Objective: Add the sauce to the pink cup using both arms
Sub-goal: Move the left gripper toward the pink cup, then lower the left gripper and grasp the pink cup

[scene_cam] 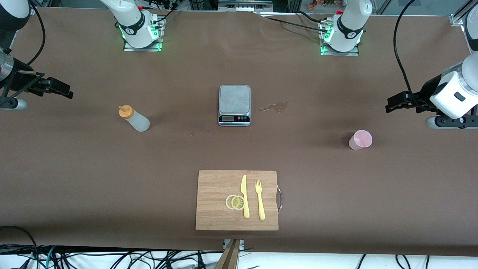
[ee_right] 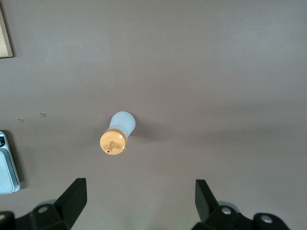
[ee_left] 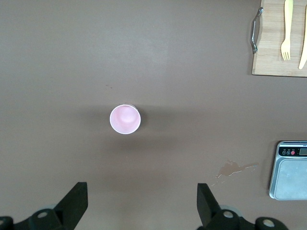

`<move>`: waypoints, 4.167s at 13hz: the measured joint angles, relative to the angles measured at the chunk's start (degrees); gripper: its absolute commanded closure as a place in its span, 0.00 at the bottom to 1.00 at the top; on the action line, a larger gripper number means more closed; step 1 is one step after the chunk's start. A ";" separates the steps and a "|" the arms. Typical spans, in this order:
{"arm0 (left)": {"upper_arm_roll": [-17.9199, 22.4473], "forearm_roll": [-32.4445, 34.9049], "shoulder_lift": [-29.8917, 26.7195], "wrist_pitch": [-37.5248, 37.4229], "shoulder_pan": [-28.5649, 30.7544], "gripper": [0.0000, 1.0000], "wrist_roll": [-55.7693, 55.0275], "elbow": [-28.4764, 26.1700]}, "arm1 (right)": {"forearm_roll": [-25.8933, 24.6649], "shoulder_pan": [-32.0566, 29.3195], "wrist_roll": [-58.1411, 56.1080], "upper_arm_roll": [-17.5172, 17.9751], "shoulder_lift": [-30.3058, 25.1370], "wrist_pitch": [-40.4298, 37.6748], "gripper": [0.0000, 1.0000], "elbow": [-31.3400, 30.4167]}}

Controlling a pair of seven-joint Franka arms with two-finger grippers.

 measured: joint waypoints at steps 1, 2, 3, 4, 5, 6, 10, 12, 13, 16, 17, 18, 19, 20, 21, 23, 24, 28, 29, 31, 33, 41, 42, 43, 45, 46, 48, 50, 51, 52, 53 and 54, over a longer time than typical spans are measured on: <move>0.00 0.00 0.00 0.00 0.00 0.00 0.01 0.00 | 0.00 0.01 0.00 0.00 0.00 -0.05 0.00 0.00; 0.00 0.00 0.00 0.00 0.00 0.00 0.02 0.00 | 0.01 0.02 0.00 0.00 0.00 -0.10 0.00 0.00; 0.00 0.00 0.00 0.00 0.00 0.00 0.03 0.00 | 0.02 0.03 0.00 0.00 0.00 -0.14 0.00 0.00; 0.00 0.00 0.00 0.00 -0.02 0.00 0.03 0.00 | 0.02 0.04 0.00 0.00 0.00 -0.16 0.00 0.00; 0.00 0.00 0.01 0.00 -0.04 0.00 0.03 0.00 | 0.02 0.04 0.00 0.00 0.00 -0.18 0.00 0.00; 0.00 0.00 0.04 0.00 -0.07 0.00 0.03 0.00 | 0.02 0.04 0.00 0.00 0.00 -0.20 0.00 0.00; 0.06 0.00 0.14 0.00 -0.09 0.00 0.03 0.00 | 0.02 0.04 0.00 0.00 0.00 -0.38 0.00 0.00; -0.04 0.00 0.14 0.00 -0.16 0.00 0.03 0.00 | 0.02 0.04 0.00 0.00 0.00 -0.40 0.00 0.00; -0.06 0.00 0.14 0.00 -0.36 0.00 0.03 0.00 | 0.02 0.04 0.00 0.00 0.00 -0.41 0.00 0.00; -0.08 0.00 0.13 0.14 -0.97 0.00 0.03 0.17 | 0.02 0.04 0.00 0.00 0.00 -0.54 0.00 0.00; -0.04 0.00 0.14 0.14 -0.96 0.00 0.03 0.17 | 0.02 0.04 0.00 0.00 0.00 -0.66 0.00 0.00; 0.02 0.00 0.16 0.14 -0.95 0.00 0.04 0.17 | 0.02 0.04 0.00 -0.01 0.00 -0.72 0.00 0.00; 0.04 0.00 0.21 0.14 -0.95 0.00 0.05 0.16 | 0.02 0.04 0.00 0.00 0.00 -0.75 0.00 0.00; 0.03 0.00 0.36 0.14 -0.95 0.00 0.07 0.09 | 0.02 0.06 0.00 -0.01 0.00 -0.79 0.00 0.00; 0.06 0.00 0.64 0.14 -0.94 0.00 0.30 -0.01 | 0.02 0.08 0.00 0.00 0.00 -0.85 0.00 0.00; 0.58 0.07 1.26 0.48 -0.67 0.00 3.24 -0.73 | 0.02 0.08 0.00 -0.01 0.00 -1.31 0.00 0.00; 1.32 0.26 1.57 2.01 -0.46 0.00 6.08 -1.83 | 0.02 0.08 0.00 -0.02 0.00 -1.51 0.00 0.00; 5.70 1.21 3.68 17.33 0.09 0.00 11.70 -12.52 | 0.02 0.09 0.00 -0.06 -0.01 -1.92 0.00 0.01; 6.17 1.22 4.58 21.85 0.17 0.00 11.81 -15.80 | 0.02 0.09 0.00 -0.09 -0.02 -1.95 0.00 0.01; 6.56 1.22 6.23 28.43 0.19 0.01 11.84 -20.37 | 0.02 0.09 0.00 -0.09 -0.02 -1.97 0.00 0.01; 6.65 1.22 7.43 32.39 0.19 0.02 11.85 -23.09 | 0.02 0.10 0.00 -0.10 -0.02 -1.98 0.00 0.01; 7.23 1.22 8.46 49.80 0.49 0.03 11.79 -36.60 | 0.02 0.10 0.00 -0.10 -0.02 -2.25 0.00 0.01; 7.28 1.22 8.48 50.68 0.49 0.04 11.78 -37.33 | 0.02 0.10 0.00 -0.10 -0.02 -2.29 0.00 0.01; 7.29 1.22 8.49 51.61 0.49 0.06 11.78 -37.99 | 0.02 0.10 0.00 -0.10 -0.02 -2.31 0.00 0.01; 7.29 1.22 8.57 53.15 0.49 0.13 11.77 -39.23 | 0.02 0.11 0.00 -0.10 -0.02 -2.33 0.00 0.01; 7.29 1.22 8.64 53.57 0.49 0.25 11.77 -39.64 | 0.02 0.11 0.00 -0.10 -0.02 -2.33 0.00 0.01; 7.29 1.21 8.97 53.78 0.44 0.69 11.12 -39.93 | 0.02 0.12 0.00 -0.10 -0.02 -2.34 0.00 0.01; 7.23 1.21 9.26 53.86 0.14 0.97 9.39 -39.93 | 0.02 0.17 0.00 -0.10 -0.02 -2.36 0.00 0.01; 7.23 1.21 9.34 53.87 -0.05 1.00 8.84 -39.93 | 0.02 0.17 0.00 -0.10 -0.02 -2.39 0.00 0.01; 7.23 1.21 9.45 53.88 -0.18 1.00 8.57 -39.93 | 0.02 0.17 0.00 -0.11 -0.02 -2.41 0.00 0.01; 7.23 1.21 9.60 53.96 -0.25 1.00 8.37 -39.92 | 0.02 0.17 0.00 -0.11 -0.02 -2.43 0.00 0.01; 7.23 1.21 9.75 54.04 -0.27 1.00 8.27 -39.90 | 0.02 0.17 0.00 -0.11 -0.02 -2.44 0.00 0.01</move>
